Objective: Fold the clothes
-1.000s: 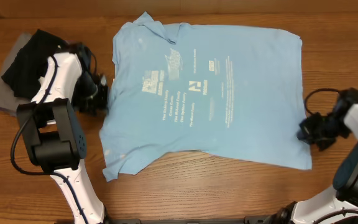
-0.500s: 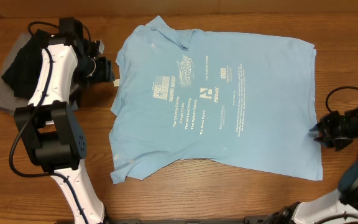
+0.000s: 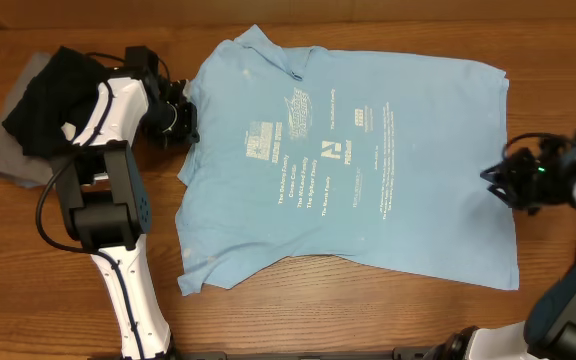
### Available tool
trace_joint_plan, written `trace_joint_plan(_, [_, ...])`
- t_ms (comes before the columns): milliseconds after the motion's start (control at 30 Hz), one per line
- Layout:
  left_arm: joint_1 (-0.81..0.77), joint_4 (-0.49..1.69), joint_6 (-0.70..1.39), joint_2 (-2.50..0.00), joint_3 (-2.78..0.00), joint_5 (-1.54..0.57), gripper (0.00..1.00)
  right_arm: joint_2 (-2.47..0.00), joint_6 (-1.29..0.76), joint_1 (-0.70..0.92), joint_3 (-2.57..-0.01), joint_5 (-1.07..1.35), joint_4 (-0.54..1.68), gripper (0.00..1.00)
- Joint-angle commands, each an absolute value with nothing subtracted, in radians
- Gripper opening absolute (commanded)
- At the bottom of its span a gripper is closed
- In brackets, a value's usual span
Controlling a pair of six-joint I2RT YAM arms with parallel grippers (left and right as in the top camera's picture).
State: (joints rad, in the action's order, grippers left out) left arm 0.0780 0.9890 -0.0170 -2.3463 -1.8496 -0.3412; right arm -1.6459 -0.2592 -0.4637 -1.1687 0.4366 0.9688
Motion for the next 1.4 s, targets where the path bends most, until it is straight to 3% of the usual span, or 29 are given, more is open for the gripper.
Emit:
trace_joint_plan(0, [0.086, 1.015, 0.036, -2.386, -1.840, -0.251, 0.04, -1.639, -0.315, -0.402, -1.113, 0.293, 0.922, 0.35])
trace_joint_plan(267, [0.136, 1.121, 0.049, -2.386, -1.912, -0.152, 0.06, -1.655, -0.466, -0.384, -0.910, 0.171, 0.697, 0.31])
trace_joint_plan(433, [0.157, 1.158, 0.068, -2.386, -1.971, -0.145, 0.16, -1.661, -0.495, -0.384, -0.865, 0.137, 0.663, 0.30])
trace_joint_plan(633, [0.173, 1.223, 0.079, -2.386, -2.103, -0.146, 0.39, -1.661, -0.466, -0.384, -0.873, 0.135, 0.662, 0.31])
trace_joint_plan(700, [0.173, 1.259, 0.061, -2.386, -2.177, -0.164, 0.42, -1.659, -0.437, -0.384, -0.895, 0.160, 0.685, 0.31])
trace_joint_plan(767, [0.171, 1.289, 0.015, -2.386, -2.239, -0.220, 0.39, -1.654, -0.392, -0.384, -0.920, 0.191, 0.703, 0.31])
trace_joint_plan(1000, [0.100, 1.389, -0.135, -2.387, -2.310, -0.467, 0.13, -1.589, -0.336, -0.384, -1.045, 0.238, 0.818, 0.31])
trace_joint_plan(1133, [0.026, 1.455, -0.228, -2.389, -2.301, -0.435, 0.09, -1.551, -0.336, -0.384, -1.103, 0.282, 0.906, 0.31])
trace_joint_plan(1367, [-0.100, 1.379, -0.261, -2.400, -2.168, -0.332, 0.04, -1.547, -0.279, -0.381, -1.106, 0.420, 0.991, 0.31])
